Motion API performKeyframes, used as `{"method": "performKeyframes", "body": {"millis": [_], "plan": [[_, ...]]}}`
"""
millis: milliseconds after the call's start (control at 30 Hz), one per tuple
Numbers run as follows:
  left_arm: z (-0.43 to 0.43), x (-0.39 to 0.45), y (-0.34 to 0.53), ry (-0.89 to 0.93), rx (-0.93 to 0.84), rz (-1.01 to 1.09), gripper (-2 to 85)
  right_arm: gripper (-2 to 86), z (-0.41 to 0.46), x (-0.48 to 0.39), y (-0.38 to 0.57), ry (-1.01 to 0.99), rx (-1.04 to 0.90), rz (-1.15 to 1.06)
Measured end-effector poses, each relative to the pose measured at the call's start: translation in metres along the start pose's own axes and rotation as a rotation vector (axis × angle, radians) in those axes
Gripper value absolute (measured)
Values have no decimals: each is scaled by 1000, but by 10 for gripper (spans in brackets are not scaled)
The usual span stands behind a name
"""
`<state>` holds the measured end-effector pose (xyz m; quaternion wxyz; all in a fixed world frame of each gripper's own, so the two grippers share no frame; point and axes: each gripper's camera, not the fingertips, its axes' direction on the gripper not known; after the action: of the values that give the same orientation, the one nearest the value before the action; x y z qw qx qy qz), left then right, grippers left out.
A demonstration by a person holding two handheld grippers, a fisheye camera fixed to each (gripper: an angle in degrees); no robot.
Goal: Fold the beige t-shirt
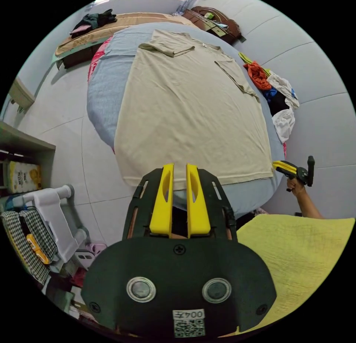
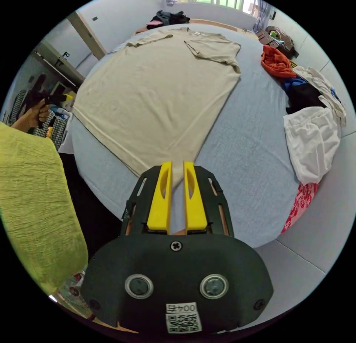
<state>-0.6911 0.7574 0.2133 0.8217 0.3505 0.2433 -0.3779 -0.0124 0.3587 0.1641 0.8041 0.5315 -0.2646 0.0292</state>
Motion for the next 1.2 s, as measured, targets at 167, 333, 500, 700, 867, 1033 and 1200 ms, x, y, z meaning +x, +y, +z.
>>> {"method": "performKeyframes", "body": {"millis": [167, 333, 500, 700, 867, 1033, 1200], "plan": [[-1, -14, 14, 8, 28, -36, 50, 60, 21, -31, 47, 97, -30, -64], [-8, -41, 26, -16, 52, -65, 49, 56, 8, -23, 67, 65, -25, -21], [-17, -95, 51, -18, 90, -136, 70, 56, 23, -31, 70, 67, -54, 25], [-15, -158, 72, 58, 154, -153, 98, 32, 0, -9, 100, -55, -17, 193], [-7, -213, 67, 207, 223, -138, 128, 28, -3, 12, 100, -225, 14, 410], [8, -273, 47, 376, 239, -98, 143, 5, 27, 30, 100, -245, -121, 577], [29, -329, 20, 596, 201, -16, 144, -6, 31, 40, 95, -199, -209, 597]]}}
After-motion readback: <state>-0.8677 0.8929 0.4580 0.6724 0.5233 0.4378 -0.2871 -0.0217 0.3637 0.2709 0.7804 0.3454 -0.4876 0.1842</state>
